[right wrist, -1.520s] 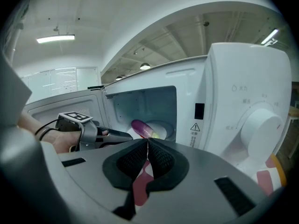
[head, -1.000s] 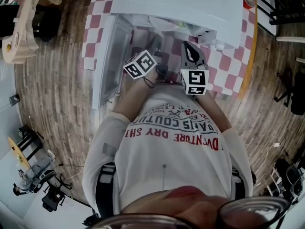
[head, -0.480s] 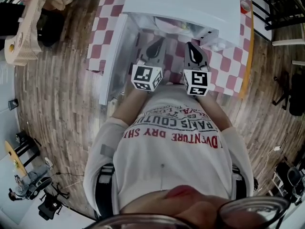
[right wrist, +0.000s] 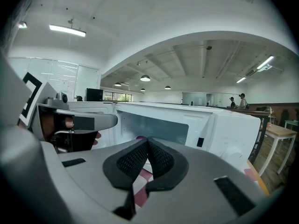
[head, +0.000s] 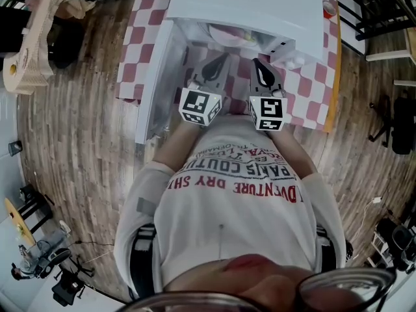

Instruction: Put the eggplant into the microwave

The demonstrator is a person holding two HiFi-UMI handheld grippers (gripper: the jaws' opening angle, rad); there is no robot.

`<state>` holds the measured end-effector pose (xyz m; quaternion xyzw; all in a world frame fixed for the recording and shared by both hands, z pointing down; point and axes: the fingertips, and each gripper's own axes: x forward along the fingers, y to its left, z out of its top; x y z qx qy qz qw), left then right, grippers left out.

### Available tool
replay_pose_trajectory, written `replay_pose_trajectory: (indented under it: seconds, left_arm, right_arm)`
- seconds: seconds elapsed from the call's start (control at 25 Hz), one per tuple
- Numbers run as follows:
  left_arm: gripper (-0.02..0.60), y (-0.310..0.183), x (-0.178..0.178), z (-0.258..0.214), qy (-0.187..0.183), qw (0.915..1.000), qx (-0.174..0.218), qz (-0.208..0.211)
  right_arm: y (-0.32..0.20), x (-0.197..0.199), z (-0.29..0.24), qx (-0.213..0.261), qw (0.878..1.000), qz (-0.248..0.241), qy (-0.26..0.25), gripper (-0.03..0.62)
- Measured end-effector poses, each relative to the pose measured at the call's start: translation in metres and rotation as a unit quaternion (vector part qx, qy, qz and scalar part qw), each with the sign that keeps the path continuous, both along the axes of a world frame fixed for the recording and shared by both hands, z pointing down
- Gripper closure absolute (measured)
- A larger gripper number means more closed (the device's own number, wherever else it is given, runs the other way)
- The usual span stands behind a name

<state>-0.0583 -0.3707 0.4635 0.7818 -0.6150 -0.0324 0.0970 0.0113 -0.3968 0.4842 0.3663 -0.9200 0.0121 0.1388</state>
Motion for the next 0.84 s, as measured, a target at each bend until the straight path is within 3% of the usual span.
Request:
replay_pose_trajectory:
  seconds: [0.36,0.84]
  left_arm:
    - [0.552,-0.003,0.001,0.001,-0.007,0.9999,-0.006,-0.004]
    - [0.552,-0.003,0.005,0.011,0.01,0.9996,-0.025,-0.013]
  right_arm:
    - [-0.002,0.004,0.003,-0.006,1.0,0.008,0.006,0.569]
    - [0.001,0.013,0.007,-0.008,1.0,0.008,0.006,0.569]
